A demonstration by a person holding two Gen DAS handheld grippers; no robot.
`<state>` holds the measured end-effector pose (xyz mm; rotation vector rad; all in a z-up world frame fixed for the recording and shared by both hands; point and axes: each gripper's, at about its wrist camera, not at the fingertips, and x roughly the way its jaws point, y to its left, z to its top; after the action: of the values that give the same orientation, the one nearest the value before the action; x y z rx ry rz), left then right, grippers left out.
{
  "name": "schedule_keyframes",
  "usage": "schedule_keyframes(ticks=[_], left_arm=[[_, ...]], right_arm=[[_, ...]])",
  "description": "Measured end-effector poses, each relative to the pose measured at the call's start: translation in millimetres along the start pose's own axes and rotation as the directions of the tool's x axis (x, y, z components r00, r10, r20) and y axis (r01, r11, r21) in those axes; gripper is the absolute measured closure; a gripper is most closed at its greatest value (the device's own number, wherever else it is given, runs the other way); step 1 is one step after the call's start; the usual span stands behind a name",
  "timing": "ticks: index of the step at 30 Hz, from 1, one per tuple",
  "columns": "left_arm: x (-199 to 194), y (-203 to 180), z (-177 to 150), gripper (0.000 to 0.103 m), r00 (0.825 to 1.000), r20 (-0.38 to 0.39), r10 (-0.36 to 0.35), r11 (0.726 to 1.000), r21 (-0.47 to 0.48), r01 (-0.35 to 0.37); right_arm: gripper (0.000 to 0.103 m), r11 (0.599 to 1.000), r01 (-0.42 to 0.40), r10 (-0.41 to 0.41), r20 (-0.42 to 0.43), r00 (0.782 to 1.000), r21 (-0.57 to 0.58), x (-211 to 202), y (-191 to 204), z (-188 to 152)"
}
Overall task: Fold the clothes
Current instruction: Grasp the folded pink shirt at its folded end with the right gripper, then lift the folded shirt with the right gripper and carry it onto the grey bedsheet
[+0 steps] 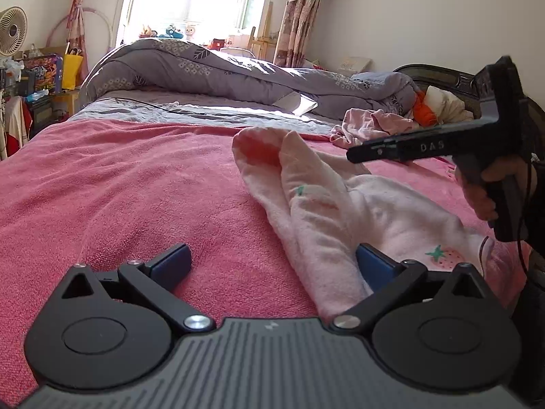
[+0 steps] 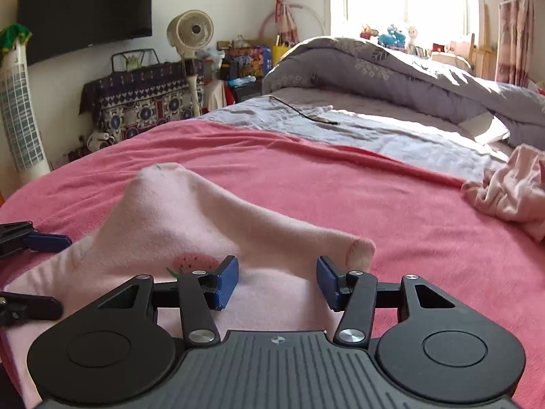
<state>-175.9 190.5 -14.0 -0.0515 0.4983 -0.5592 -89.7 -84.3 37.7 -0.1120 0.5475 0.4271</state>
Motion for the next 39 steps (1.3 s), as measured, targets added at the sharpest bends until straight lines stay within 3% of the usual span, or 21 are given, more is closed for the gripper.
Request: schedule_keyframes(ticks=[2, 4, 7, 10, 14, 16, 17, 19, 21, 23, 26, 27, 29, 30, 32, 34, 35, 37, 39], left_arm=[[0, 2, -2, 0.000, 1.000, 0.021, -0.009, 1.000, -0.005, 0.009], [0, 2, -3, 0.000, 0.999, 0.031, -0.009, 1.000, -0.008, 0.009], [-1, 2, -5, 0.000, 0.999, 0.044, -0.008, 1.000, -0.013, 0.008], [-2, 6, -7, 0.000, 0.998, 0.061, -0.016, 0.999, -0.028, 0.018], [-4, 6, -10, 0.000, 0.997, 0.074, -0.023, 1.000, -0.019, 0.024], [-5, 7, -11, 0.000, 0.997, 0.078, -0.024, 1.000, -0.018, 0.025], [-5, 7, -11, 0.000, 0.996, 0.080, -0.025, 1.000, -0.017, 0.026], [-5, 8, -12, 0.000, 0.996, 0.084, -0.028, 0.999, -0.018, 0.029], [-5, 9, -12, 0.000, 0.996, 0.087, -0.029, 0.999, -0.021, 0.031], [-5, 8, -12, 0.000, 0.996, 0.085, -0.027, 0.999, -0.025, 0.029], [-6, 8, -12, 0.000, 0.996, 0.084, -0.024, 0.999, -0.034, 0.027], [-6, 8, -12, 0.000, 0.996, 0.082, -0.022, 0.999, -0.035, 0.025], [-6, 7, -12, 0.000, 0.997, 0.077, -0.016, 0.999, -0.037, 0.019], [-7, 6, -12, 0.000, 0.997, 0.076, -0.013, 0.999, -0.039, 0.016], [-8, 5, -12, 0.000, 0.997, 0.073, -0.005, 0.999, -0.048, 0.009], [-10, 4, -8, 0.000, 0.998, 0.056, 0.009, 0.998, -0.059, -0.005], [-13, 4, -3, 0.000, 0.999, 0.042, 0.016, 0.998, -0.065, -0.014], [-20, 6, 5, 0.000, 0.998, 0.041, 0.037, 0.995, -0.095, -0.033], [-29, 14, 20, 0.000, 0.993, 0.099, 0.066, 0.989, -0.137, -0.052]], right_arm=[[0.053, 0.998, -0.032, 0.034, 0.036, 0.999, -0.054, -10, 20, 18], [0.055, 0.990, -0.090, 0.090, -0.005, 0.996, -0.106, 5, 43, 32], [0.059, 0.985, -0.045, 0.024, -0.125, 0.992, -0.167, 66, 74, 31], [0.055, 0.996, -0.025, 0.012, -0.160, 0.987, -0.082, 103, 73, 24], [0.049, 0.983, -0.139, 0.154, -0.128, 0.980, 0.122, 75, 33, 23], [0.031, 0.948, -0.210, 0.231, -0.065, 0.971, 0.239, 49, 1, 16], [0.029, 0.930, -0.230, 0.247, -0.026, 0.969, 0.287, 34, -19, 9], [0.026, 0.904, -0.231, 0.240, 0.021, 0.971, 0.360, 9, -56, -6], [0.023, 0.892, -0.179, 0.186, 0.023, 0.982, 0.415, -6, -92, -23], [0.023, 0.844, -0.154, 0.183, -0.006, 0.983, 0.514, -8, -126, -41], [0.017, 0.749, -0.254, 0.289, 0.044, 0.956, 0.612, 2, -149, -61], [0.010, 0.742, -0.281, 0.311, 0.059, 0.949, 0.609, 4, -148, -61], [0.010, 0.747, -0.345, 0.382, 0.058, 0.922, 0.567, 16, -135, -52], [0.011, 0.767, -0.354, 0.397, 0.038, 0.917, 0.535, 23, -123, -48], [0.024, 0.814, -0.328, 0.371, 0.006, 0.929, 0.479, 32, -103, -39], [0.063, 0.824, -0.293, 0.341, -0.011, 0.940, 0.485, 35, -92, -34], [0.078, 0.791, -0.306, 0.363, -0.005, 0.932, 0.530, 35, -95, -34], [0.083, 0.730, -0.332, 0.397, 0.025, 0.917, 0.598, 31, -103, -37], [0.083, 0.743, -0.336, 0.387, 0.038, 0.921, 0.579, 26, -100, -28]])
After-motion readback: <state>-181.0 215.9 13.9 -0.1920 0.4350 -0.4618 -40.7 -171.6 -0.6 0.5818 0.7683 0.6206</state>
